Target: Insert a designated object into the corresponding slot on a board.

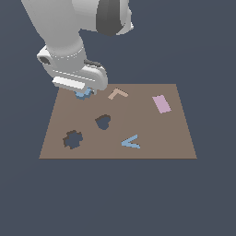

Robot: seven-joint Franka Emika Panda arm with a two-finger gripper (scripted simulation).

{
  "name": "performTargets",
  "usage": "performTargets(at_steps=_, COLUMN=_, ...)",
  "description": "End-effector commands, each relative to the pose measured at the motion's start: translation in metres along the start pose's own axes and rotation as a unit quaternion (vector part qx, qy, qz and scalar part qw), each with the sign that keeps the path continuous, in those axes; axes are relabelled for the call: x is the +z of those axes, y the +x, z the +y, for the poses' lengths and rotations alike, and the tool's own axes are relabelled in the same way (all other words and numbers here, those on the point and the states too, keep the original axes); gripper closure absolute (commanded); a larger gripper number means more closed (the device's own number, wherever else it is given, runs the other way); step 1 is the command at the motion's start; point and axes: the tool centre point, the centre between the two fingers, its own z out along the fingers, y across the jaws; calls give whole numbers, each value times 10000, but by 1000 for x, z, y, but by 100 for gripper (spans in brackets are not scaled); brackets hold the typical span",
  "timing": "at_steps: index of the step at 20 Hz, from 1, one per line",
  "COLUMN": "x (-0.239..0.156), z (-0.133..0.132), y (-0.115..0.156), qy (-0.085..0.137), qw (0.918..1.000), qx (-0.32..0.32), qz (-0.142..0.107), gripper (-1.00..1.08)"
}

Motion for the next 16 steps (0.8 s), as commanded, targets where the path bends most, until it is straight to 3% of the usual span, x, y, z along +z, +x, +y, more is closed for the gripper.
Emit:
performTargets(at_steps=1, x=6, z=7, y=-4, qy=-2, qw=10000, qx=67, qz=-4, gripper=-92)
performTargets(at_steps=16, x=22, z=7, y=-4, qy=5, qw=10000, qx=74, qz=-8, gripper=-92)
